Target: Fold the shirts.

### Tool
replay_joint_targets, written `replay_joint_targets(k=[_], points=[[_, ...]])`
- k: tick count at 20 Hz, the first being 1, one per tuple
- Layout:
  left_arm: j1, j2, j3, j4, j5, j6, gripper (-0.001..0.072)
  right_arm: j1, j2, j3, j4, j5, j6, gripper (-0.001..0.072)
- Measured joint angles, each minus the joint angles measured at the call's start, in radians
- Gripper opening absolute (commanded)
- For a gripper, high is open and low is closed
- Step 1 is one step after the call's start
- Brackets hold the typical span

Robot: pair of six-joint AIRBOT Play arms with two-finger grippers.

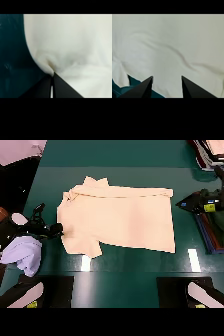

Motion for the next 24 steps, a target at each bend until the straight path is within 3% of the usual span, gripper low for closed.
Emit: replay_joint_targets(k=[3,4,5,8,12,14,15,17,19,24], points=[[0.000,0.023,0.021,-0.004,-0.027,0.015,0.0022,-0.073,0.011,-0.046,-0.124,0.049,0.019,0.0429],[0.000,0.040,0.029,-0.005,-0.034,0.019,0.0022,-0.105,0.019,-0.082,-0.171,0.060,0.027,0.0565],[0.000,0.058,0.037,-0.005,-0.039,0.023,0.0022,-0.143,0.026,-0.130,-0.216,0.067,0.035,0.0588],[0.000,0.100,0.057,-0.006,-0.049,0.031,0.0022,-0.240,0.034,-0.290,-0.284,0.070,0.046,0.0502],[0.000,0.119,0.067,-0.008,-0.056,0.039,0.0023,-0.257,-0.002,-0.448,-0.274,0.011,0.051,0.0501],[0.000,0.123,0.069,-0.009,-0.059,0.042,0.0023,-0.214,-0.039,-0.482,-0.251,-0.013,0.052,0.0366],[0.000,0.124,0.069,-0.009,-0.060,0.042,0.0023,-0.180,-0.060,-0.489,-0.240,-0.021,0.053,0.0352],[0.000,0.127,0.070,-0.009,-0.066,0.042,0.0022,-0.110,-0.090,-0.483,-0.233,-0.043,0.054,0.0120],[0.000,0.143,0.074,-0.009,-0.078,0.042,0.0021,-0.041,-0.105,-0.462,-0.239,-0.071,0.053,0.0016],[0.000,0.263,0.217,-0.008,-0.150,0.043,0.0022,0.052,0.001,-0.301,-0.242,-0.076,0.053,0.0015]])
